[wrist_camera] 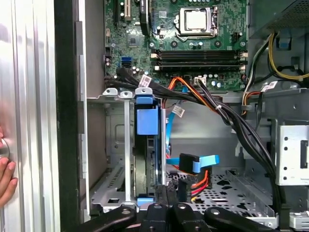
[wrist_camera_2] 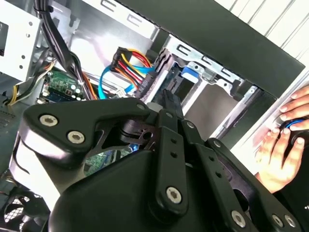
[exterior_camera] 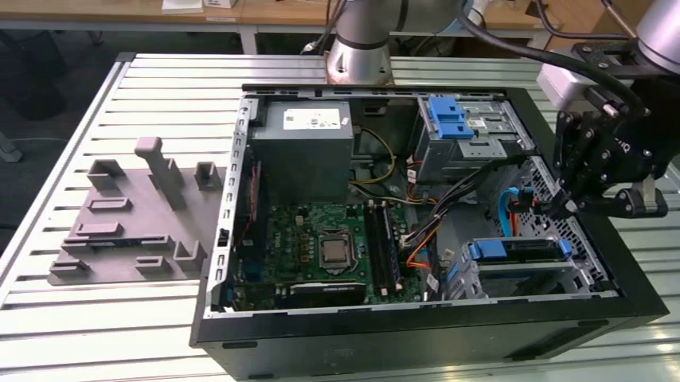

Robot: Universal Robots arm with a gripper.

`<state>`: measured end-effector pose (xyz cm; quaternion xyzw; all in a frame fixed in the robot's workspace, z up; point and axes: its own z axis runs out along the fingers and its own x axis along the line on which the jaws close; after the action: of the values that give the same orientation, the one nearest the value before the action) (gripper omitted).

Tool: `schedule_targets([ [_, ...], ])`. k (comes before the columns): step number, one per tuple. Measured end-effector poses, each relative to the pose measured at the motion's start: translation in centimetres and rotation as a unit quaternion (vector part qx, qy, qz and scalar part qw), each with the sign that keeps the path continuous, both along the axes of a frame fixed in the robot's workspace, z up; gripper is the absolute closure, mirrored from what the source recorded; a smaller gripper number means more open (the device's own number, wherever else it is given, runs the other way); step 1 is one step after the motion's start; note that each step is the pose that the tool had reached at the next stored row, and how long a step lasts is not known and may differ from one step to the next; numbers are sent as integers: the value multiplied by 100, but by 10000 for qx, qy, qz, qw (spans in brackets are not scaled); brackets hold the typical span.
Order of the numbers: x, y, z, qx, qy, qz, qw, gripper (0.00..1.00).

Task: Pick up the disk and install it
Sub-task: 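Insert the first disk wire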

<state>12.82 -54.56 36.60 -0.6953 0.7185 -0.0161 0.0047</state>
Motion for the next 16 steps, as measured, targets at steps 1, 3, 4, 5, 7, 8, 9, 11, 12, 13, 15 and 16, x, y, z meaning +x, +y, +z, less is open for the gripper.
schedule_targets([
  [1, 0, 14, 0, -4, 0, 0, 10000, 89],
  [3, -3, 38, 0, -6, 0, -1, 10000, 89],
  [4, -5, 53, 0, -6, 0, -1, 10000, 89],
  [5, -12, 75, 0, -8, 0, -1, 10000, 89],
  [7, -19, 113, 0, -9, 0, 0, 10000, 89],
  [8, -19, 124, 0, -9, 0, 2, 10000, 89],
  [9, -18, 126, 0, -9, 0, 3, 10000, 89],
  [11, -19, 126, 0, -9, 0, 3, 10000, 89],
  [12, -19, 126, 0, -9, 0, 3, 10000, 89],
  [13, -19, 126, 0, -9, 0, 2, 10000, 89],
  [15, -19, 127, 0, -20, 1, 13, 10000, 89],
  [16, -21, 128, 1, -38, 0, 24, 10000, 89],
])
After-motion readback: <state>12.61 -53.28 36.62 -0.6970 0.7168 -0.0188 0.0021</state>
